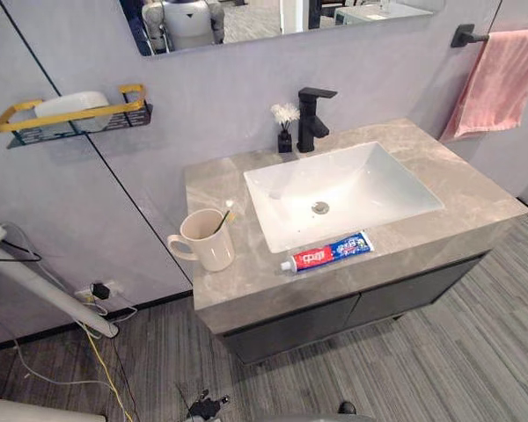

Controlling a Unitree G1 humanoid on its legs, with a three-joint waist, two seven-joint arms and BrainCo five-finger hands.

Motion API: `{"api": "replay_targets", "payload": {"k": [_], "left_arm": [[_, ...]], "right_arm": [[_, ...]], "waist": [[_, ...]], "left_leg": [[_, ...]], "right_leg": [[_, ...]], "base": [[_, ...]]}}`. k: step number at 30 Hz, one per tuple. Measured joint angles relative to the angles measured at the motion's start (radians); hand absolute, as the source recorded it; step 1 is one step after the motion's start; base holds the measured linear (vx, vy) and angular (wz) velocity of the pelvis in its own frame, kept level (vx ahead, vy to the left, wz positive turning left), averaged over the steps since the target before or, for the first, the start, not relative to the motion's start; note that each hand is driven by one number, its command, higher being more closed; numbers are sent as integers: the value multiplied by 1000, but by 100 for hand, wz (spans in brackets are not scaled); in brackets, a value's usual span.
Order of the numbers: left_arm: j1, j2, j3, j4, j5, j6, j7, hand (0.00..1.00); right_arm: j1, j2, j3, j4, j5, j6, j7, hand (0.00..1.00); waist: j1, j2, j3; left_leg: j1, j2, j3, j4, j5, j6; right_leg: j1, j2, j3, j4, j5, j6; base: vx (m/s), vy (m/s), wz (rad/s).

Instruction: Organize washtable

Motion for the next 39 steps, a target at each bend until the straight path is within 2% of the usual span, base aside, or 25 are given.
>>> {"api": "replay_targets", "payload": {"k": [1, 11, 16, 20, 26, 28, 31, 35, 38, 39], "left_arm": [[-16, 38, 0, -2, 14, -10, 5, 0], [-22, 41, -1, -2, 46, -18, 7, 0], [-28, 58, -1, -2, 110, -40, 17, 0], [-27, 73, 3, -2, 139, -44, 30, 0], [-19, 72, 76, -2, 137, -44, 46, 0], [1, 71, 102, -2, 132, -43, 47, 0], [48, 66, 122, -1, 117, -40, 48, 0], [83, 58, 146, -1, 96, -39, 48, 0], [84, 56, 145, -2, 92, -40, 48, 0], [82, 57, 143, -3, 80, -41, 49, 0]], "right_arm": [[-62, 19, 63, -1, 1, -17, 18, 0], [-62, 20, 74, -1, 0, -25, 18, 0], [-61, 6, 151, -2, 0, -61, 15, 0], [-60, -3, 183, -2, -1, -72, 14, 0], [-51, -8, 197, -2, -2, -83, 14, 0], [-52, -10, 211, -1, -2, -84, 13, 0], [-51, -19, 224, -1, -3, -84, 14, 0], [-57, -15, 249, -2, -4, -86, 15, 0], [-57, -15, 280, -4, -13, -88, 18, 0], [-56, -13, 295, -8, -28, -88, 15, 0]], "waist": [[30, -76, 90], [30, -78, 104], [34, -86, 118], [38, -86, 119], [62, -82, 119], [64, -78, 116], [88, -67, 108], [94, -60, 94], [126, -66, 77], [139, -77, 64]], "left_leg": [[-21, -32, -67, -176, -6, 5], [-17, -38, -90, -171, -5, 6], [-22, -41, -153, -149, -6, 6], [-34, -41, -218, -138, -8, 8], [-87, -35, -333, -120, -15, 14], [-110, -31, -372, -116, -15, 15], [-140, -24, -451, -109, -13, 13], [-159, -18, -559, -103, -8, 5], [-166, -22, -589, -95, -7, 5], [-186, -30, -607, -74, -7, 5]], "right_leg": [[21, -64, -4, -9, 23, 39], [36, -66, -12, -9, 23, 39], [49, -69, -9, -5, 23, 38], [47, -67, -5, -5, 17, 32], [43, -64, -44, -5, 0, 49], [46, -62, -76, -5, -4, 42], [53, -49, -124, -4, -16, 29], [101, -44, -172, -4, -28, 20], [121, -49, -192, -4, -28, 20], [121, -55, -207, -4, -28, 20]], "base": [[10, -2, 6], [-4, -2, 4], [-52, -41, 6], [-61, -52, 3], [-48, -50, 27], [-6, -49, 53], [48, -68, 48], [78, -26, 72], [34, 30, 43], [-7, 17, 38]]}}
